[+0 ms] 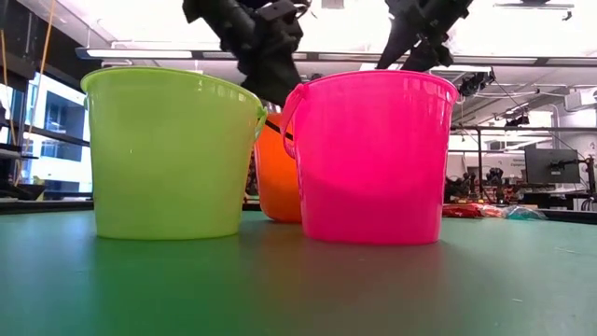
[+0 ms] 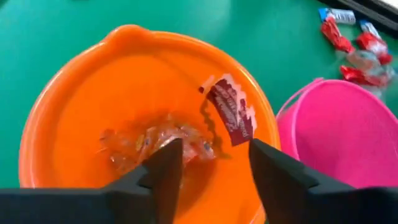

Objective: Sort candy by brand, put in halloween buckets
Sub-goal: Put the orange gummy into the orange bucket

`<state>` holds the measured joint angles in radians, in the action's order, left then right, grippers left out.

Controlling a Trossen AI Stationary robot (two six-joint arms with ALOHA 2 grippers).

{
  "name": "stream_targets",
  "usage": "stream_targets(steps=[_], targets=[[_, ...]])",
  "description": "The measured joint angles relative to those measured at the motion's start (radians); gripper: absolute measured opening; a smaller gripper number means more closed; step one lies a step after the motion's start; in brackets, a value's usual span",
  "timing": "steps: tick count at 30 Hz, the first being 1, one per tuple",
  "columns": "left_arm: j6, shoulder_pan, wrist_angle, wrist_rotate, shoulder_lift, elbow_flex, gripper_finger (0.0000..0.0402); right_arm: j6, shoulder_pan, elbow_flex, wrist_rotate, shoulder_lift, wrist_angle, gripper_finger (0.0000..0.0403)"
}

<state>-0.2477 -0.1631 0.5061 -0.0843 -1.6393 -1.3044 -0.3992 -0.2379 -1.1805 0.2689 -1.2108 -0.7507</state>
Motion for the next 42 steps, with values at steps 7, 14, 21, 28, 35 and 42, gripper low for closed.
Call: stream_targets(steps=[7, 14, 21, 28, 35, 42], targets=[[0.085, -0.100, 0.238, 0.072, 0.079, -0.092, 0.0235, -0.075, 0.000, 0.000, -0.049, 0.057, -0.204, 0.0264], [0.018, -0.255, 0.108, 0.093, 0.275, 0.030, 0.0237, -0.414, 0.146, 0.201, -0.530, 0.064, -0.376, 0.0264], [-0.037, -0.296, 0.075, 0.095, 0.365, 0.090, 0.0237, -0.994, 0.612, 0.440, -0.832, 0.066, -0.036, 0.0264], [-0.037, -0.295, 0.069, 0.096, 0.369, 0.091, 0.0237, -1.626, 0.910, 0.524, -0.655, 0.066, 0.245, 0.0264], [-0.030, -0.296, 0.064, 0.096, 0.369, 0.091, 0.0237, -1.863, 0.982, 0.590, -0.556, 0.045, 0.294, 0.0261], [-0.030, -0.296, 0.074, 0.096, 0.369, 0.091, 0.0237, -1.873, 0.984, 0.610, -0.573, -0.057, 0.387, 0.0238]])
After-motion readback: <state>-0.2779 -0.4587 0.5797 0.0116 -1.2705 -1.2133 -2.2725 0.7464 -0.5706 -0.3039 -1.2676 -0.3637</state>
